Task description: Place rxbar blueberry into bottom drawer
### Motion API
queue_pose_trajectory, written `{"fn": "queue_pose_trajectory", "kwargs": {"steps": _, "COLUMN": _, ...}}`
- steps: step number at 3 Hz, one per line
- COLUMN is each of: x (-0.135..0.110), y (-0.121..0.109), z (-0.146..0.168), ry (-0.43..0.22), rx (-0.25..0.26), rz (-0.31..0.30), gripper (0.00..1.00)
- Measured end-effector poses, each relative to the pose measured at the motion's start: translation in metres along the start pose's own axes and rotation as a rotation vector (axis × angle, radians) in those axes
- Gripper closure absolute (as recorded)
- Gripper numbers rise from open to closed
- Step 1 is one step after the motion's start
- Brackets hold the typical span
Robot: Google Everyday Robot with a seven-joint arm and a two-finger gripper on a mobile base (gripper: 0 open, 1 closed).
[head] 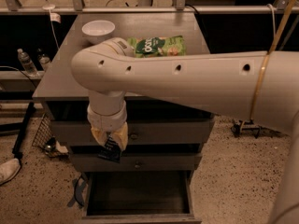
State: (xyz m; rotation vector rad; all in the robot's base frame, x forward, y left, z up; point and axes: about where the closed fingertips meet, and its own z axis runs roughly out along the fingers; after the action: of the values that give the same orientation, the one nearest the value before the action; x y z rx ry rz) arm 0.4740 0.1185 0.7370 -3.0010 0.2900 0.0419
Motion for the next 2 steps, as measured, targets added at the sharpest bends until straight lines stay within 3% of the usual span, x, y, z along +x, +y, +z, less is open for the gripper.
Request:
{"fn": "queue_pose_trajectory", "kwargs": {"steps": 1, "x": -0.0038, "y": -0.0031, "z": 0.0424, "ry": -0.02, "rx": 0.053, "rz": 0.013, "gripper": 1.0}}
{"fn": "queue_pose_trajectory", "kwargs": {"steps": 2, "x": -0.0038, "y": -0.003, "z": 0.0424, "ry": -0.02, "rx": 0.053, "rz": 0.013, "gripper": 1.0}}
